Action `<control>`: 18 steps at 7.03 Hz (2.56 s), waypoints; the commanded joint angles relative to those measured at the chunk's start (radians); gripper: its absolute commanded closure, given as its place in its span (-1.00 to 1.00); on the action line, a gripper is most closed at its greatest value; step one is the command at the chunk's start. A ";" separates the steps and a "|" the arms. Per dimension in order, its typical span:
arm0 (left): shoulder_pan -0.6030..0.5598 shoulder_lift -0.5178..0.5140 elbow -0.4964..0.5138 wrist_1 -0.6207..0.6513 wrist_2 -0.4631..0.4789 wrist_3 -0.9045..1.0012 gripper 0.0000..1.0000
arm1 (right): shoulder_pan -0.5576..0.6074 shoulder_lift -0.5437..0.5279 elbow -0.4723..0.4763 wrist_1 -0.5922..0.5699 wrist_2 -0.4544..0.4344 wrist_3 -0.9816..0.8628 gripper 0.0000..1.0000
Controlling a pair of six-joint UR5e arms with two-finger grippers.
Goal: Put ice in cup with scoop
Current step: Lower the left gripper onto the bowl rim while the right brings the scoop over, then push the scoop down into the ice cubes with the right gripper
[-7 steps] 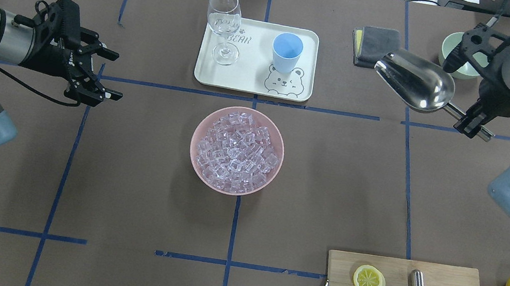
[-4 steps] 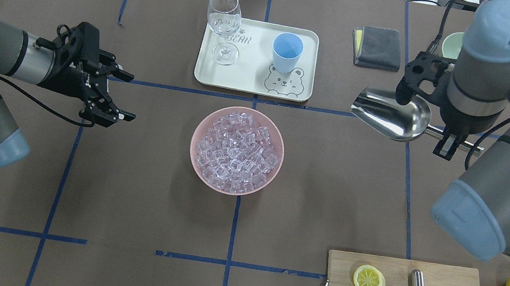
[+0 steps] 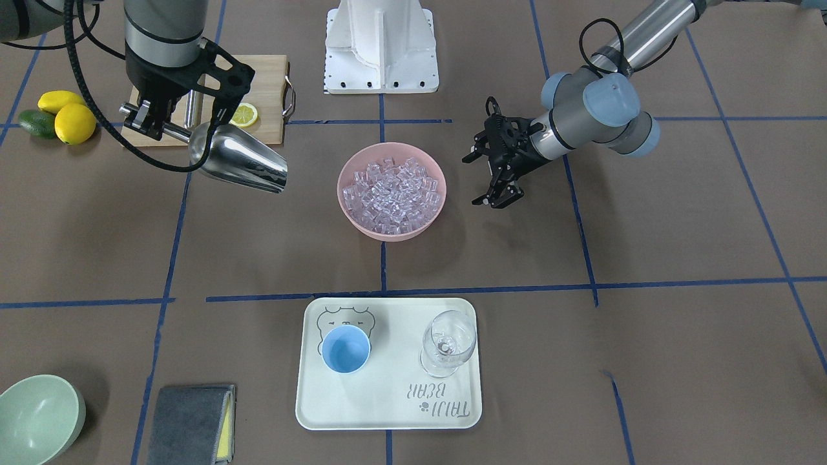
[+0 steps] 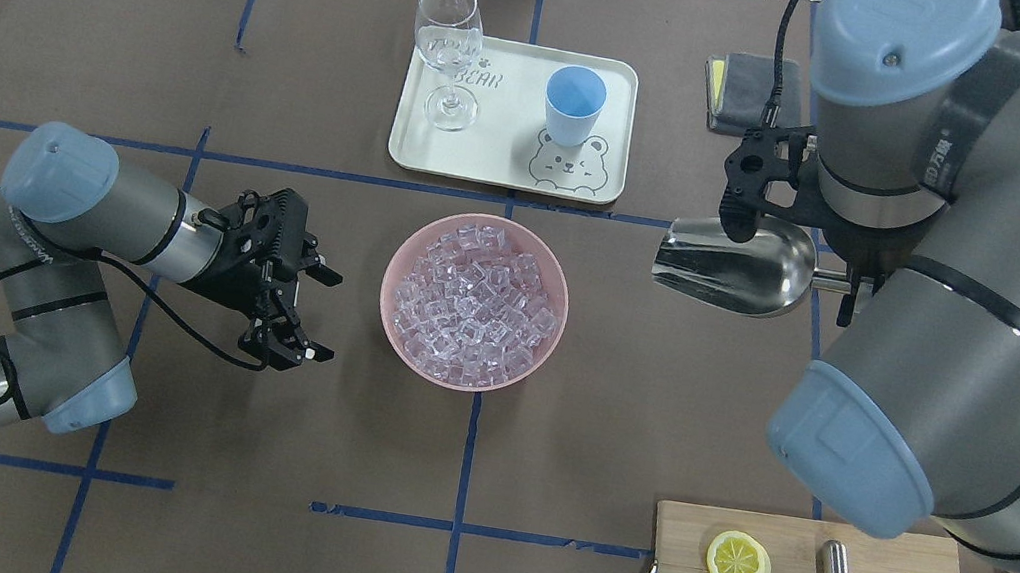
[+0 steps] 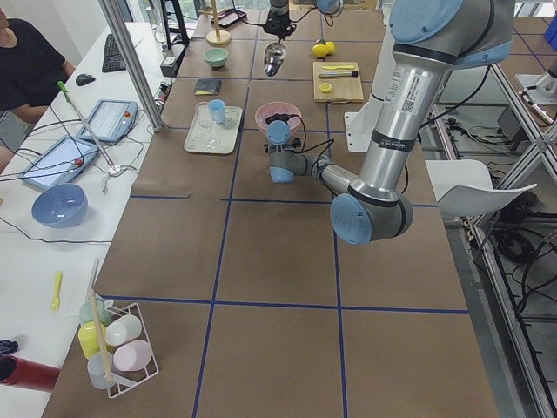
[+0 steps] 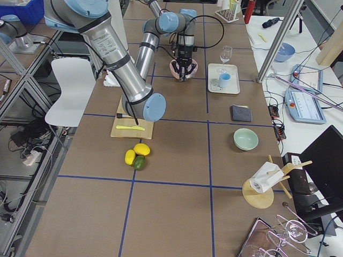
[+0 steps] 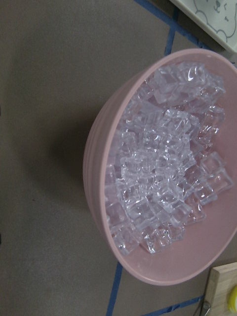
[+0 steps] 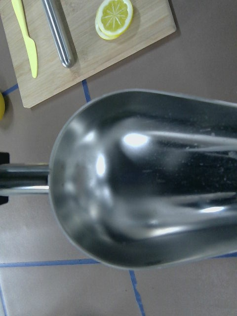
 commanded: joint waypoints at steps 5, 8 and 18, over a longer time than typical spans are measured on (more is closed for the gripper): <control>0.048 -0.069 0.020 -0.006 0.229 -0.003 -1.00 | -0.051 0.091 -0.082 -0.018 -0.008 -0.011 1.00; 0.052 -0.067 0.020 -0.020 0.229 -0.005 -1.00 | -0.070 0.245 -0.245 -0.095 -0.014 -0.013 1.00; 0.065 -0.066 0.035 -0.046 0.229 -0.008 -1.00 | -0.200 0.424 -0.600 -0.166 -0.164 -0.030 1.00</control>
